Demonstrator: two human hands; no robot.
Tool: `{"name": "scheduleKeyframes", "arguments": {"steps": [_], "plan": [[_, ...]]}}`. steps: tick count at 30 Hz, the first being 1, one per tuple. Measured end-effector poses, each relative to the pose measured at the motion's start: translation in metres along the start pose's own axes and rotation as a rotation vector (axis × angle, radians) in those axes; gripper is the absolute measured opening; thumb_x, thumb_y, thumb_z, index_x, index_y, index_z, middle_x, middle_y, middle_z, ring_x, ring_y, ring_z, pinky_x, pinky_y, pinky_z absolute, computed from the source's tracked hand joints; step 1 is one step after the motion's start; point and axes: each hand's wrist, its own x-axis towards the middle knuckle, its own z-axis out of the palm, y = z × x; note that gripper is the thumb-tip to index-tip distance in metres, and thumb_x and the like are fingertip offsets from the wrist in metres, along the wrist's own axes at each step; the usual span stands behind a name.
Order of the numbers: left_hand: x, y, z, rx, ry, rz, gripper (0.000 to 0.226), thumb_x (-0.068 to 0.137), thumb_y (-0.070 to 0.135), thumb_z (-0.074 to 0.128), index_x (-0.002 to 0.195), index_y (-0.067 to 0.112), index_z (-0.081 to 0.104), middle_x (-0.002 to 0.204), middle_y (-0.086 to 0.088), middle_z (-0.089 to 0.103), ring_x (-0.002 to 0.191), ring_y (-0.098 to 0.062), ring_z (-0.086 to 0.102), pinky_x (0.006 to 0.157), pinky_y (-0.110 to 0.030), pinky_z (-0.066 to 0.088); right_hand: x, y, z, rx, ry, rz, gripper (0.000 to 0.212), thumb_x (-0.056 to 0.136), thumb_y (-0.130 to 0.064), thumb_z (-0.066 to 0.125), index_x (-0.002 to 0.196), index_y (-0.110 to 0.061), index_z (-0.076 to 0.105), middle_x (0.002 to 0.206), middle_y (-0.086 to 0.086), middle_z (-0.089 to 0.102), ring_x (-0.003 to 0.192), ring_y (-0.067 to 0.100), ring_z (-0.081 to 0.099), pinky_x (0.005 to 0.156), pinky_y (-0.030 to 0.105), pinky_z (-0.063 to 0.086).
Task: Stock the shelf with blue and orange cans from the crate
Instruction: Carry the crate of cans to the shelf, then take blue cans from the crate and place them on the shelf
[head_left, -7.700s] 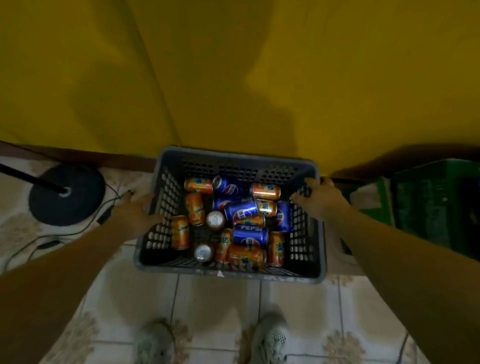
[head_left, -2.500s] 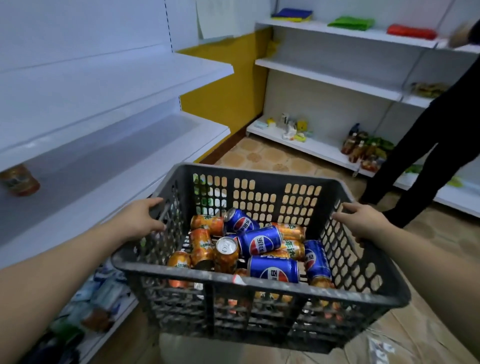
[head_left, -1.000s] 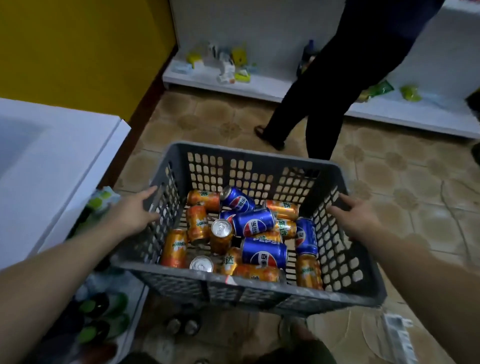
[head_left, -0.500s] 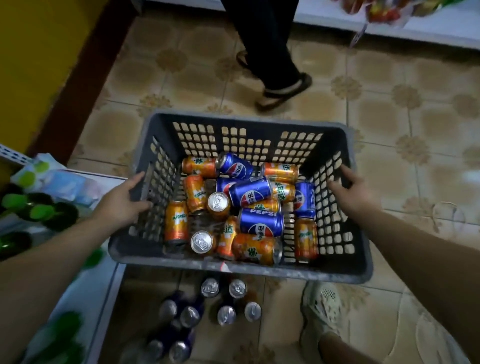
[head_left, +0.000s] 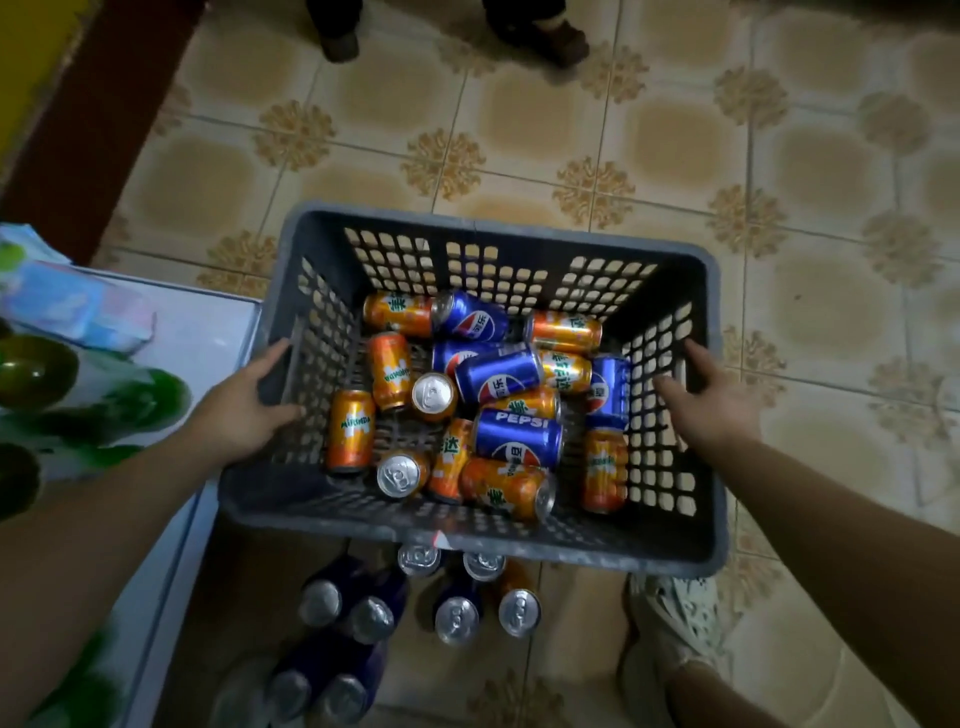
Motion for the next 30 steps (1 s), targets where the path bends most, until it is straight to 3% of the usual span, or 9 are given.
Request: {"name": "scheduleKeyframes", "arguments": {"steps": [4, 6, 8, 9, 12, 17, 21, 25, 30], "plan": [[-0.013, 0.003, -0.001, 0.034, -0.07, -0.025, 0.09, 0.081, 0.026, 0.075, 0.15, 0.038, 0.017, 0.154, 0.0, 0.031, 0.133, -0.029, 0.042, 0.105, -0.04, 0.039, -0.009, 0.001, -0.004, -0.03, -0.059, 0.017, 0.064, 0.092, -0.043, 0.059, 0.147, -0.043, 0.027, 0.149, 0.009, 0.04, 0.063, 0.017, 0.06, 0.046, 0.025, 0.05], [-0.024, 0.013, -0.005, 0.253, -0.028, -0.045, 0.087, 0.082, 0.036, 0.072, 0.151, 0.034, 0.018, 0.152, -0.013, 0.033, 0.131, -0.037, 0.041, 0.103, -0.042, 0.039, -0.011, -0.005, -0.005, -0.119, -0.044, 0.012, 0.07, 0.088, -0.05, 0.059, 0.148, -0.043, 0.023, 0.152, 0.013, 0.033, 0.099, 0.028, 0.06, 0.075, 0.038, 0.054], [-0.038, 0.031, -0.004, 0.656, 0.15, 0.042, 0.084, 0.082, 0.046, 0.066, 0.151, 0.03, 0.021, 0.152, -0.021, 0.023, 0.135, -0.042, 0.029, 0.108, -0.05, 0.031, -0.014, -0.015, -0.001, -0.331, 0.034, -0.084, 0.075, 0.087, -0.051, 0.059, 0.15, -0.036, 0.022, 0.157, 0.012, 0.02, 0.138, 0.033, 0.03, 0.11, 0.051, 0.033], [-0.045, 0.04, 0.002, 0.761, 0.206, 0.132, 0.083, 0.082, 0.047, 0.065, 0.15, 0.028, 0.022, 0.153, -0.02, 0.02, 0.138, -0.041, 0.022, 0.11, -0.053, 0.026, -0.018, -0.021, 0.003, -0.389, 0.054, -0.16, 0.075, 0.088, -0.049, 0.059, 0.151, -0.032, 0.023, 0.158, 0.009, 0.016, 0.144, 0.031, 0.018, 0.116, 0.051, 0.022], [-0.056, 0.071, 0.032, 0.673, 0.098, 0.289, 0.081, 0.085, 0.045, 0.061, 0.151, 0.028, 0.018, 0.157, -0.011, 0.017, 0.144, -0.032, 0.015, 0.115, -0.052, 0.018, -0.031, -0.039, 0.022, -0.44, -0.023, -0.326, 0.071, 0.089, -0.046, 0.059, 0.15, -0.028, 0.027, 0.158, 0.006, 0.022, 0.146, 0.026, 0.016, 0.118, 0.047, 0.018], [-0.033, 0.1, 0.087, 0.325, -0.104, 0.236, 0.076, 0.085, 0.037, 0.065, 0.149, 0.023, 0.028, 0.154, -0.007, 0.029, 0.138, -0.028, 0.032, 0.112, -0.041, 0.03, -0.021, -0.055, 0.062, -0.342, -0.264, -0.345, 0.069, 0.09, -0.041, 0.06, 0.15, -0.027, 0.028, 0.153, 0.003, 0.033, 0.14, 0.024, 0.029, 0.111, 0.043, 0.031], [-0.002, 0.094, 0.119, 0.213, -0.209, 0.18, 0.073, 0.082, 0.042, 0.066, 0.145, 0.026, 0.034, 0.15, -0.005, 0.035, 0.134, -0.026, 0.036, 0.109, -0.043, 0.034, 0.014, -0.071, 0.098, -0.395, -0.394, -0.393, 0.08, 0.088, -0.035, 0.066, 0.153, -0.028, 0.019, 0.157, 0.004, 0.025, 0.143, 0.026, 0.024, 0.114, 0.045, 0.03], [0.013, 0.089, 0.132, 0.151, -0.235, 0.109, 0.076, 0.085, 0.036, 0.067, 0.149, 0.023, 0.028, 0.155, -0.003, 0.022, 0.139, -0.025, 0.03, 0.111, -0.036, 0.031, 0.043, -0.079, 0.133, -0.624, -0.56, -0.455, 0.095, 0.085, -0.034, 0.07, 0.154, -0.034, 0.004, 0.162, 0.004, 0.004, 0.146, 0.033, 0.013, 0.115, 0.051, 0.023], [0.013, 0.085, 0.126, -0.006, -0.26, 0.047, 0.085, 0.067, 0.058, 0.068, 0.139, 0.021, 0.044, 0.147, -0.004, 0.041, 0.13, -0.025, 0.044, 0.108, -0.04, 0.038, 0.044, -0.078, 0.136, -0.635, -0.482, -0.47, 0.087, 0.078, -0.031, 0.076, 0.149, -0.026, 0.025, 0.147, 0.007, 0.031, 0.129, 0.03, 0.042, 0.102, 0.043, 0.042]]}}
